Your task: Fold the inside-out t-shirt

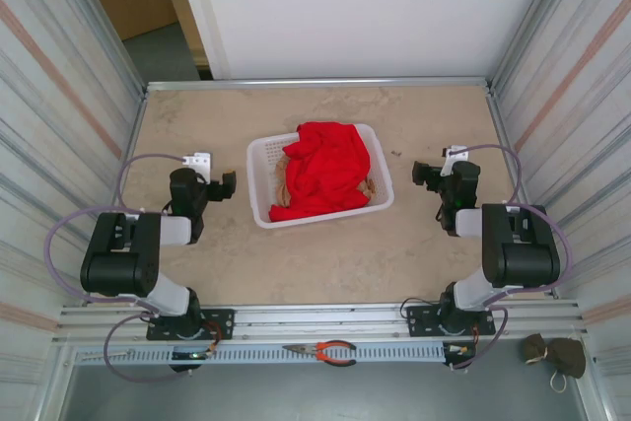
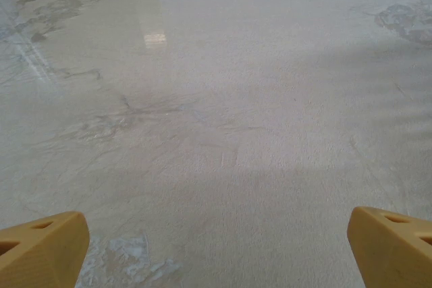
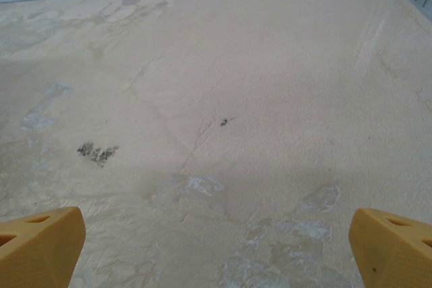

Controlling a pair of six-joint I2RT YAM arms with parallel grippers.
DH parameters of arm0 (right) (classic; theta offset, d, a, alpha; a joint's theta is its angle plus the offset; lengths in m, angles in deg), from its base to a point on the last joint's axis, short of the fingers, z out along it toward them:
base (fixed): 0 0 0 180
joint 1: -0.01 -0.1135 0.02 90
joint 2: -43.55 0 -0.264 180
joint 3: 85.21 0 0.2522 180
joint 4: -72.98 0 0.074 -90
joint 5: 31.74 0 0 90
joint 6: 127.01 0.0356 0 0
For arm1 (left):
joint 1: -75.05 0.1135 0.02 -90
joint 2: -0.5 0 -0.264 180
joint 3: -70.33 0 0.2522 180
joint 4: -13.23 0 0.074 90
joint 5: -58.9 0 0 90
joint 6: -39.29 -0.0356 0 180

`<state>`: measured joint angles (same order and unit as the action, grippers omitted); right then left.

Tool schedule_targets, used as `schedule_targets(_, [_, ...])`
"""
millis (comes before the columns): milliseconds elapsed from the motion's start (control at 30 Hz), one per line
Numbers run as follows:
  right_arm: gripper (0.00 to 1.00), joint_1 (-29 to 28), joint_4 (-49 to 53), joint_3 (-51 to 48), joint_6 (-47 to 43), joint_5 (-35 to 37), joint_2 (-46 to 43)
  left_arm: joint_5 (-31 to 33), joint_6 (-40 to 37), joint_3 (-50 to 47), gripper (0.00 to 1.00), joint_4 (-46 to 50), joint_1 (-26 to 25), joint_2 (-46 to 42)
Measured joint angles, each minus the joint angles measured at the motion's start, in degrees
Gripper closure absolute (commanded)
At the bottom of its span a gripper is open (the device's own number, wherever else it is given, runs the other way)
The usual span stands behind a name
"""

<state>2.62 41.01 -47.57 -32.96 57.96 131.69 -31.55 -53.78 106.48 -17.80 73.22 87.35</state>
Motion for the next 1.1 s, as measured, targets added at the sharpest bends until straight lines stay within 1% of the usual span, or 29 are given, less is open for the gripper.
schedule_targets(867, [0.01, 0.04, 0.13, 0.0, 0.11, 0.28, -0.11, -0.42, 0.02, 0.85, 0.01, 0.17, 0.66, 0.0])
schedule_targets(900, [0.01, 0.0, 1.16, 0.0, 0.31, 0.85, -0.63, 0.22, 0.02, 0.92, 0.01, 0.42, 0.44, -0.13])
schedule_targets(933, [0.01, -0.15, 4.39, 0.33, 0.66, 2.05, -2.16, 1.46, 0.02, 1.53, 0.01, 2.6, 0.07, -0.76])
schedule_targets(1000, [0.01, -0.39, 13.55, 2.91, 2.1, 3.76, -6.36, 4.26, 0.31, 4.2, 0.01, 9.51, -0.94, -2.99])
schedule_targets(1067, [0.01, -0.2, 23.61, 9.11, 5.6, 3.8, -10.6, 7.63, 1.81, 8.9, 0.01, 17.35, -1.7, -6.16])
schedule_targets(1100, [0.01, 0.07, 26.91, 12.07, 7.39, 3.52, -11.8, 8.59, 3.23, 11.52, 0.01, 21.35, -1.77, -7.8])
